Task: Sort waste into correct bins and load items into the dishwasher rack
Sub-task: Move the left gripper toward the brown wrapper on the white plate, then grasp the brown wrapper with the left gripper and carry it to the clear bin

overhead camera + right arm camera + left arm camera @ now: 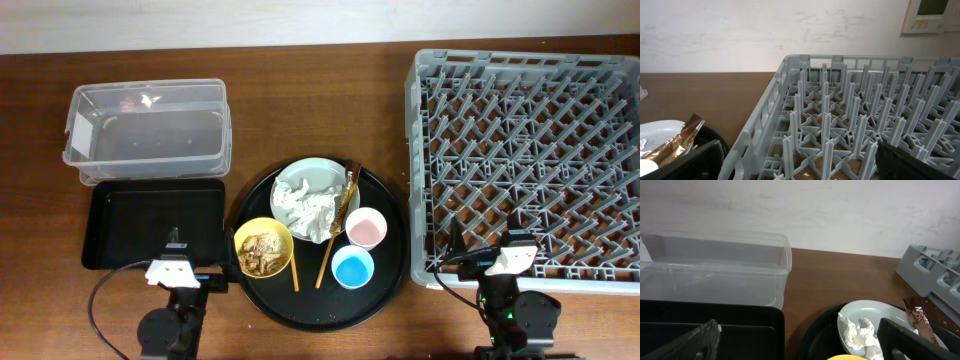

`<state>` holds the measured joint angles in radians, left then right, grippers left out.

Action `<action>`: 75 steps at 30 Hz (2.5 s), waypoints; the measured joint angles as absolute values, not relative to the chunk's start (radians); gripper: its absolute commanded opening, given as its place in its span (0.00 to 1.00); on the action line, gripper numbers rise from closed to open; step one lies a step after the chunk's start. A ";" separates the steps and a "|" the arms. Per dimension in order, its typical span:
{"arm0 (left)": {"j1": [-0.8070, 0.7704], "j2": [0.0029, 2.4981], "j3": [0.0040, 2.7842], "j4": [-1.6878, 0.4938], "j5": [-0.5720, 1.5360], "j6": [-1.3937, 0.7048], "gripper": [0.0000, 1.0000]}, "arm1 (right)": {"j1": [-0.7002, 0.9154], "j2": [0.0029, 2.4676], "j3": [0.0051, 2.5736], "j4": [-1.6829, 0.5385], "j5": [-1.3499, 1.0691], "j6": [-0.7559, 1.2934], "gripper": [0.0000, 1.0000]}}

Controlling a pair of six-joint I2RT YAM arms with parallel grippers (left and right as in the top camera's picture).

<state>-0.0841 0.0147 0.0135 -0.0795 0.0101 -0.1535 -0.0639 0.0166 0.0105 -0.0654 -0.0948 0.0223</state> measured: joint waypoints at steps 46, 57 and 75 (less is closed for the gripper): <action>-0.084 0.019 0.017 -0.091 0.022 -0.154 1.00 | -0.064 0.017 0.029 -0.105 -0.138 0.072 0.98; -0.084 0.658 0.638 -0.547 0.107 -0.154 0.99 | -0.064 0.228 0.503 -0.733 -0.187 0.128 0.98; -0.177 1.171 0.991 -0.563 0.188 -0.153 0.93 | -0.064 0.816 0.913 -1.111 -0.187 0.158 0.98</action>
<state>-0.1772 1.1706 0.9913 -0.5632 0.1879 -0.1532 -0.0639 0.8158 0.9131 -1.1114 -0.1871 0.1581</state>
